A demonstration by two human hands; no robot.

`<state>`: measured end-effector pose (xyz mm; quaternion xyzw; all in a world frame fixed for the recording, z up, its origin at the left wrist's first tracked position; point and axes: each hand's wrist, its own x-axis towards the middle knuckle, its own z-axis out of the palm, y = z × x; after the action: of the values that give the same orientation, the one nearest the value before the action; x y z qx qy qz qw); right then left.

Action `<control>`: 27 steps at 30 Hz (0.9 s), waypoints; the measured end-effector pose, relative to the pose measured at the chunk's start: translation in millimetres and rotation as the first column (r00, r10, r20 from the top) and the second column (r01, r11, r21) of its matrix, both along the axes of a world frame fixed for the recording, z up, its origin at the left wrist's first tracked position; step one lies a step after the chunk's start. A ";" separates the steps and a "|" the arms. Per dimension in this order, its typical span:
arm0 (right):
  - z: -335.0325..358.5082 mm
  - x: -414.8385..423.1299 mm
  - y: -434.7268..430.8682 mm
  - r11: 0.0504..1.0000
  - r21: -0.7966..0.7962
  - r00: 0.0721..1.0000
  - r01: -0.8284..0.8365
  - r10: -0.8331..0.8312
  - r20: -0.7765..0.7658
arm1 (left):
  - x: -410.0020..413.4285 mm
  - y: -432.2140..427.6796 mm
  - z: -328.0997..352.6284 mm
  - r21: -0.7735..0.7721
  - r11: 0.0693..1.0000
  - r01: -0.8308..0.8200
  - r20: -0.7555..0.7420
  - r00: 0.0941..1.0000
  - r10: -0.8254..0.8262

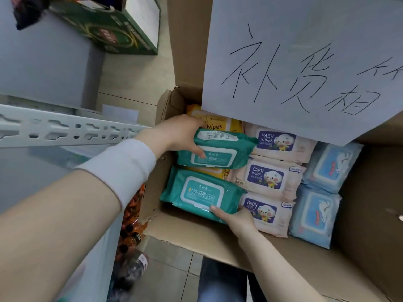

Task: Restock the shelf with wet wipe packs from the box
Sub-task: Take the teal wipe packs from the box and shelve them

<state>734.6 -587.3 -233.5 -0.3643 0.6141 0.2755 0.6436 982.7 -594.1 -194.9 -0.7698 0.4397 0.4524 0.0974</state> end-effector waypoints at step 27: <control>282.2 -134.0 -80.4 0.983 -0.184 0.752 -0.019 0.135 0.645 | -174.1 184.9 359.5 -0.310 0.283 -0.908 -0.430 0.399 0.810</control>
<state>600.6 -667.7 48.7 -0.5148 0.3552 0.1048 0.7732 808.6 -409.2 164.6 -0.8321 0.0606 0.3712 -0.4077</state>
